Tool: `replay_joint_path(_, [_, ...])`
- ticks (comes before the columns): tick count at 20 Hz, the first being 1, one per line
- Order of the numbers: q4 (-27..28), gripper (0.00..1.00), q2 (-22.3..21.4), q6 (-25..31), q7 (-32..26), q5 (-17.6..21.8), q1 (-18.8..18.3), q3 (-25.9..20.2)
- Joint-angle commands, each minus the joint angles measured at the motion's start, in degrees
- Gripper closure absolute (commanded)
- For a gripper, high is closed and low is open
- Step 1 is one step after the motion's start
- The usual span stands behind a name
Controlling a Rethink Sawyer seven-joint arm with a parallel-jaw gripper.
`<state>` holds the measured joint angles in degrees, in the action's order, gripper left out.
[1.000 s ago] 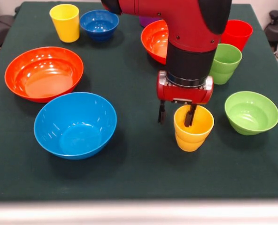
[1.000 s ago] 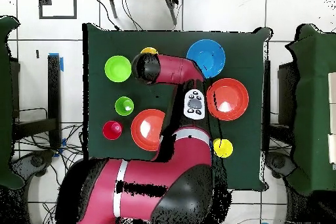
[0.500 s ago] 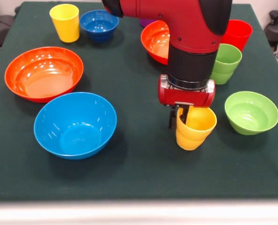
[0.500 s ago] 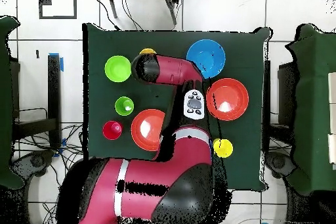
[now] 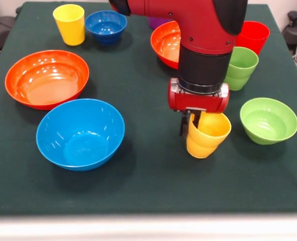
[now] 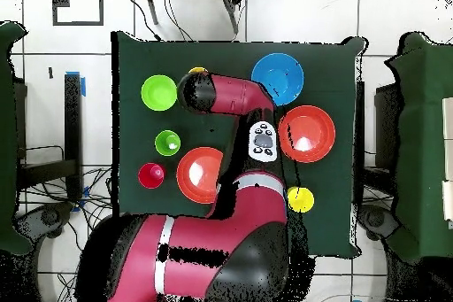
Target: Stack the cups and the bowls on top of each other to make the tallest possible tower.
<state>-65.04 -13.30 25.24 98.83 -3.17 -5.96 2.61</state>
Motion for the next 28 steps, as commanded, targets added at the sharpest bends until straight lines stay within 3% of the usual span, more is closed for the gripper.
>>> replay_joint_path(1, [-10.0,1.00,0.6,0.1,1.4,3.3,-3.5,-5.5])
replay_joint_path(3, [-12.6,1.00,1.0,-3.4,1.1,4.1,-5.3,-6.7])
replay_joint_path(10, [-19.1,1.00,0.8,-3.8,1.8,3.9,-9.1,-8.7])
replay_joint_path(21, [-26.3,1.00,-1.1,-3.7,2.5,4.6,-11.7,-8.8])
replay_joint_path(28, [-31.1,1.00,-3.9,-3.4,3.5,4.8,-11.5,-7.4])
